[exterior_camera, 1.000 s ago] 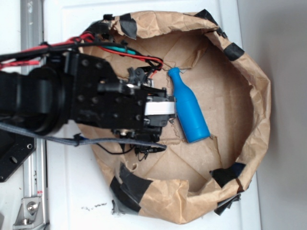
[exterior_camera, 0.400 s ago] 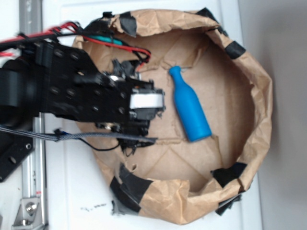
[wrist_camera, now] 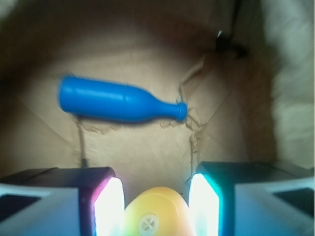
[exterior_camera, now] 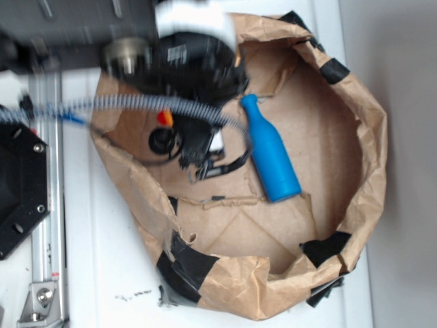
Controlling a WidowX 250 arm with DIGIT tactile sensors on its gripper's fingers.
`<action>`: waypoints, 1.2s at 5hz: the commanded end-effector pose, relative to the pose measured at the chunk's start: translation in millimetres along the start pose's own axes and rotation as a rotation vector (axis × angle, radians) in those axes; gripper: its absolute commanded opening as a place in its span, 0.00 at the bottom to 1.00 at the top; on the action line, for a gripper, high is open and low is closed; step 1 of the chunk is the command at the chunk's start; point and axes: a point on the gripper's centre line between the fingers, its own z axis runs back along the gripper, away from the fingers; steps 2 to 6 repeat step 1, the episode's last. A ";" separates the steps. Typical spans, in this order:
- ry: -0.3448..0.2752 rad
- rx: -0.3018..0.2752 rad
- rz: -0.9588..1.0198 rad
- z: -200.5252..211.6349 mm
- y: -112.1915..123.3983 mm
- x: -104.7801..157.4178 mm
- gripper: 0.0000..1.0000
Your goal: Grab the yellow duck.
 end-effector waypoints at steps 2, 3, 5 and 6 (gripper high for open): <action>0.000 -0.029 -0.003 31.2 -1.5 24.6 0.00; 0.000 -0.029 -0.003 31.2 -1.5 24.6 0.00; 0.000 -0.029 -0.003 31.2 -1.5 24.6 0.00; 0.000 -0.029 -0.003 31.2 -1.5 24.6 0.00</action>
